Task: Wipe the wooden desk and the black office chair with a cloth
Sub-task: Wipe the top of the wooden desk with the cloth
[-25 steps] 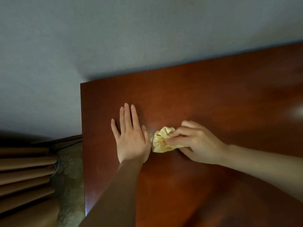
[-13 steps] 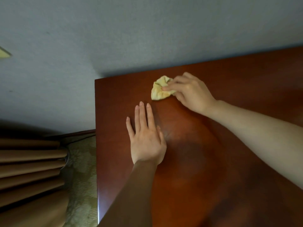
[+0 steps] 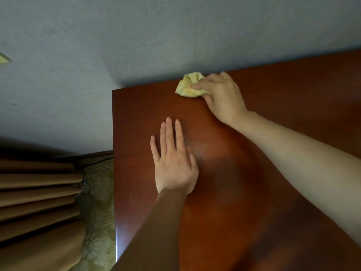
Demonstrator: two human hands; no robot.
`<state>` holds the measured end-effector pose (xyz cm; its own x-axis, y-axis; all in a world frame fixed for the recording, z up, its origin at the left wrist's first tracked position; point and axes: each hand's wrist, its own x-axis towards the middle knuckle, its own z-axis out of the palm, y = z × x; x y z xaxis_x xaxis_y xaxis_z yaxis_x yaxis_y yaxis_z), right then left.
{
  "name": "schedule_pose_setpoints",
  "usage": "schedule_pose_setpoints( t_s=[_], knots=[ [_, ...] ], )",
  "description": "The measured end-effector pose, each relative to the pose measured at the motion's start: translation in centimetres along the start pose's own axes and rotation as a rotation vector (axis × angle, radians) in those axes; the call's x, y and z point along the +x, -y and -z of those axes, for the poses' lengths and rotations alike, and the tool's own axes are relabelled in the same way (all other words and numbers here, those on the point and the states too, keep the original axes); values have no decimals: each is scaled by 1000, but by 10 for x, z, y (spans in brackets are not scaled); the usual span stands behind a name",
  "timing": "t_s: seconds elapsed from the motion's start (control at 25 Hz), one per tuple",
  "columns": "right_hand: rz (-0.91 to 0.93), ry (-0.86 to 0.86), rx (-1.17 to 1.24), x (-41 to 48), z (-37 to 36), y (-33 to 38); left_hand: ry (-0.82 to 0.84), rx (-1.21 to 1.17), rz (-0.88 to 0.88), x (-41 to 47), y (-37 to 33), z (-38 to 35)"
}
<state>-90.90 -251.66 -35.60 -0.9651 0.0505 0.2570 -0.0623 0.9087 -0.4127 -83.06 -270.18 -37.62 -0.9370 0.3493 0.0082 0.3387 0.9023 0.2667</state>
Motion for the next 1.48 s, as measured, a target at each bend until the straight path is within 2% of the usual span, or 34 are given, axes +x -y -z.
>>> schedule_pose_setpoints(
  t_s=[0.2, 0.36, 0.44, 0.52, 0.92, 1.16, 1.24, 1.48],
  knots=[
    [194, 133, 123, -79, 29, 2, 1, 10, -8, 0, 0, 1],
    [370, 317, 161, -131, 49, 0, 5, 7, -7, 1, -1, 2],
    [472, 383, 154, -136, 56, -3, 5, 5, -7, 1, -1, 2],
    [527, 365, 136, -121, 57, -9, 7, 13, -8, 1, -1, 3],
    [103, 120, 20, 2, 26, -37, 5, 1, -10, 1, -1, 3],
    [-327, -139, -117, 22, -2, -22, 5, 6, -14, 1, -1, 3],
    [-324, -118, -85, 14, -2, -14, 5, 16, -13, 1, -1, 3],
    [57, 127, 83, -65, 34, -10, 12, 24, -12, 1, -1, 4]
  ],
)
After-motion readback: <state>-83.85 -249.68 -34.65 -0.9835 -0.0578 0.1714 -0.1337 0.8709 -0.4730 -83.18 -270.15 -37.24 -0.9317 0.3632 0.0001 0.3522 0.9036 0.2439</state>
